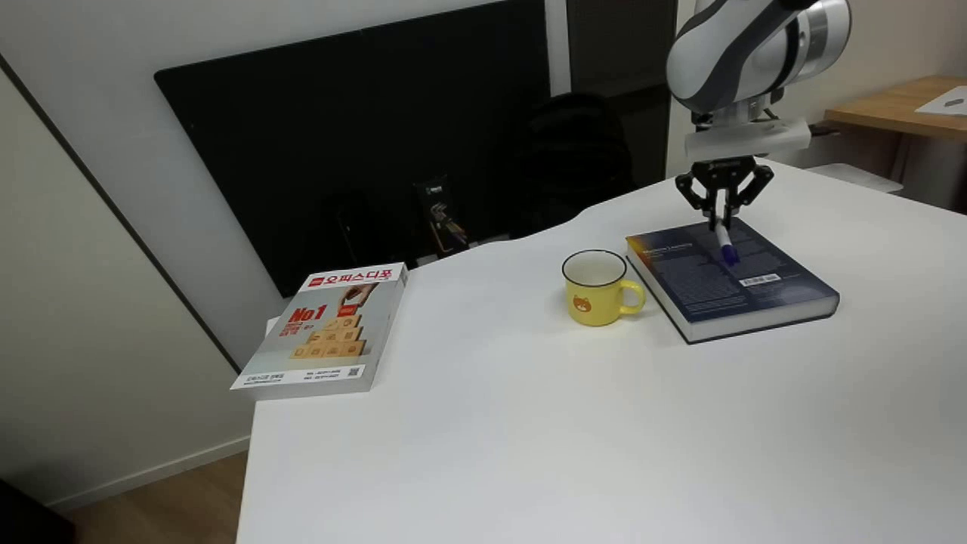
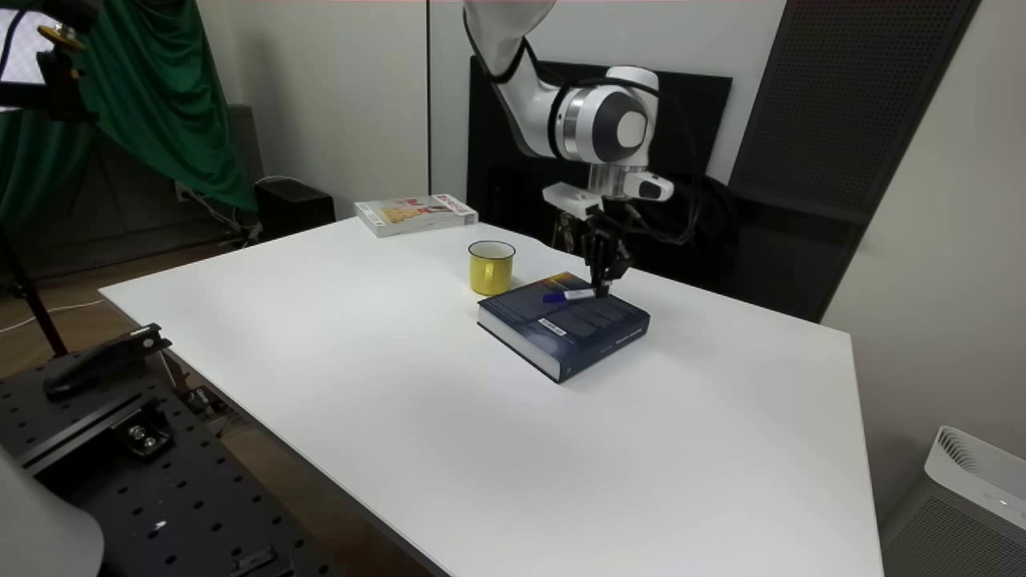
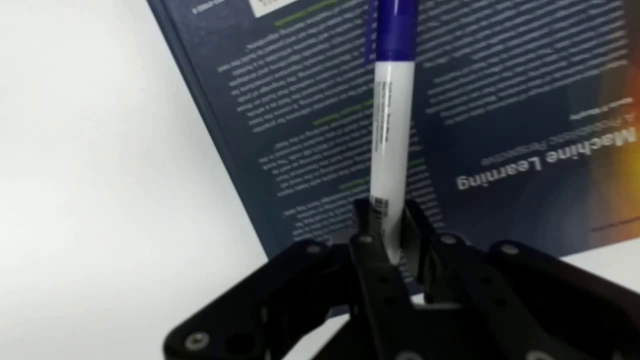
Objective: Put the marker inside the mug cup
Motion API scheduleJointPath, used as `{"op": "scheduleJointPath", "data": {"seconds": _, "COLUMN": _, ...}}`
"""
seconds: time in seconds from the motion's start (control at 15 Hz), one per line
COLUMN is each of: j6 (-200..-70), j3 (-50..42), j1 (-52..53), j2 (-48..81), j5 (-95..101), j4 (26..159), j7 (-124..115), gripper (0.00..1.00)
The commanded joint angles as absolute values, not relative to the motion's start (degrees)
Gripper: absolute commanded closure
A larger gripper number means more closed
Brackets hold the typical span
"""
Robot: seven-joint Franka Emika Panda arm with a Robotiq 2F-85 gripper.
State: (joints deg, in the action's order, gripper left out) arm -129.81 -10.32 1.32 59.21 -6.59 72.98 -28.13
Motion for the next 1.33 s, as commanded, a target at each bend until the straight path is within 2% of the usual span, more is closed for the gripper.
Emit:
{"op": "scheduleJointPath", "data": {"seconds": 0.0, "j6": -128.42, "j3": -10.11, "j1": 4.70, "j2": 56.58, "j5": -4.88, "j4": 70.99, "j7": -30.96, "gripper": 0.96}}
{"op": "scheduleJointPath", "data": {"seconds": 0.4, "j6": -135.56, "j3": -9.40, "j1": 11.06, "j2": 52.48, "j5": -2.19, "j4": 73.94, "j7": -31.02, "gripper": 0.96}}
{"op": "scheduleJointPath", "data": {"seconds": 1.0, "j6": -167.85, "j3": -11.05, "j1": 19.45, "j2": 45.92, "j5": -2.96, "j4": 94.30, "j7": -31.27, "gripper": 0.96}}
{"op": "scheduleJointPath", "data": {"seconds": 1.27, "j6": -178.08, "j3": -16.48, "j1": 24.69, "j2": 44.84, "j5": -2.96, "j4": 101.67, "j7": -29.58, "gripper": 0.96}}
